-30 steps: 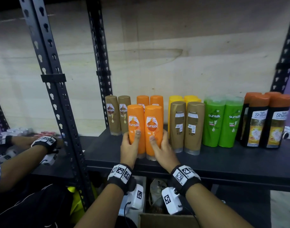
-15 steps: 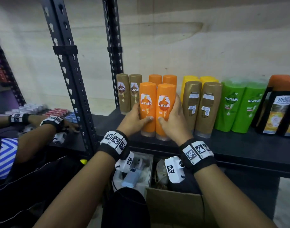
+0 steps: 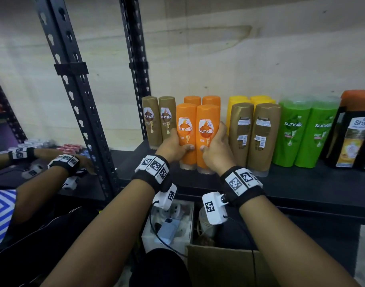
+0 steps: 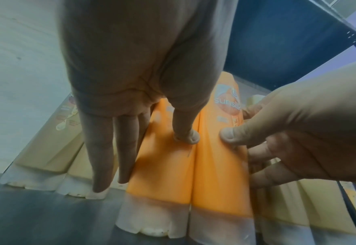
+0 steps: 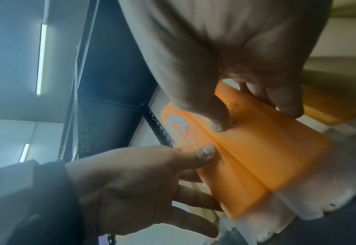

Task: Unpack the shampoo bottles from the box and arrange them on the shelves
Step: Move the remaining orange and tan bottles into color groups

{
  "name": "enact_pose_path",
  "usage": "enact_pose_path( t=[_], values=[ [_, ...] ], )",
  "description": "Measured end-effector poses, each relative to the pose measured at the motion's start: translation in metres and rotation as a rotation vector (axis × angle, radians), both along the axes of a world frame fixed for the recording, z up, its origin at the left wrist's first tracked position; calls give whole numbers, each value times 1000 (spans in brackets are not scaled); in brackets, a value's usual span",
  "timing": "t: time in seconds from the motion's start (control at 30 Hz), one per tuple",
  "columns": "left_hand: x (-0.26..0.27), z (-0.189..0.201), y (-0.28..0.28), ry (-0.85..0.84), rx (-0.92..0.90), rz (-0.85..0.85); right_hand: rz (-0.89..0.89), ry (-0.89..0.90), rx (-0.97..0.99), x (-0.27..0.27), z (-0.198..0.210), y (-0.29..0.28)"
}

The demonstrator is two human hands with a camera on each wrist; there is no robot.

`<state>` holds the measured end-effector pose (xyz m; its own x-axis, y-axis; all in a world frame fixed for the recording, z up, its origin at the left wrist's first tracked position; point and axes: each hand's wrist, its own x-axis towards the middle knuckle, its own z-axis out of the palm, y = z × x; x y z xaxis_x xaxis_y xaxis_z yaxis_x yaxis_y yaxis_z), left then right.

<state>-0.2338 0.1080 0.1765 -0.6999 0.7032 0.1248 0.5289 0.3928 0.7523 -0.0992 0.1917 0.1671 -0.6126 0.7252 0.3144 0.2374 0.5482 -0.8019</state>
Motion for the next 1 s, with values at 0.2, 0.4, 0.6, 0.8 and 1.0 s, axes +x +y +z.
enact_pose_path(
  t=[0.2,0.4,0.6,0.8,1.0],
  values=[
    [-11,5,17,-11,-18,16,-53,10,-74,-16,2,13],
    [-21,4,32,-16,-13,35,-100,20,-80,-32,0,22],
    [-29,-1,43,-40,30,36,-149,-37,-132,-46,0,29],
    [-34,0,45,-58,16,8,-138,-30,-154,-50,1,35],
    [-37,1,47,-81,44,-2,-127,-26,-170,-51,2,36]
  ],
)
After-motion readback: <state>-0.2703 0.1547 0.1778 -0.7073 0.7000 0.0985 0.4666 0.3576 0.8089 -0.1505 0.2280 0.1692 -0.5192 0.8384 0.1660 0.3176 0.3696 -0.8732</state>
